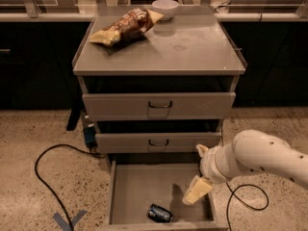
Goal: Pick pepsi can from bottom drawer and place on counter
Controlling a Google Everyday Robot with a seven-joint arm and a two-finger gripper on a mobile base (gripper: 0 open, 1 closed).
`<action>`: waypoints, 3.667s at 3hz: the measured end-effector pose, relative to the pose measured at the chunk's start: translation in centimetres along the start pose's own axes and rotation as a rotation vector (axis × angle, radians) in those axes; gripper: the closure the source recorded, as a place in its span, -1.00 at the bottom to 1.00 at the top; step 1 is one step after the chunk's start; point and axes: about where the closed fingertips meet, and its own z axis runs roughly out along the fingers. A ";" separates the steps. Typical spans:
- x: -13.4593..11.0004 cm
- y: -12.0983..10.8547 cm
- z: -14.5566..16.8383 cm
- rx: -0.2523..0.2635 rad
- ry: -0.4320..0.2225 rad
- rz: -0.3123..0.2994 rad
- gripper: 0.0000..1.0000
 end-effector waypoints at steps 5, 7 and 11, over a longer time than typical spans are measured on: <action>2.5 1.9 23.5 -0.060 -0.083 0.140 -1.00; 4.7 2.9 31.7 -0.022 0.022 0.198 -1.00; 3.6 3.4 32.9 -0.138 -0.132 0.347 -1.00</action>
Offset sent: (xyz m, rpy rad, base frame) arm 0.0768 0.0013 -0.0727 0.1298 -0.0409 0.0457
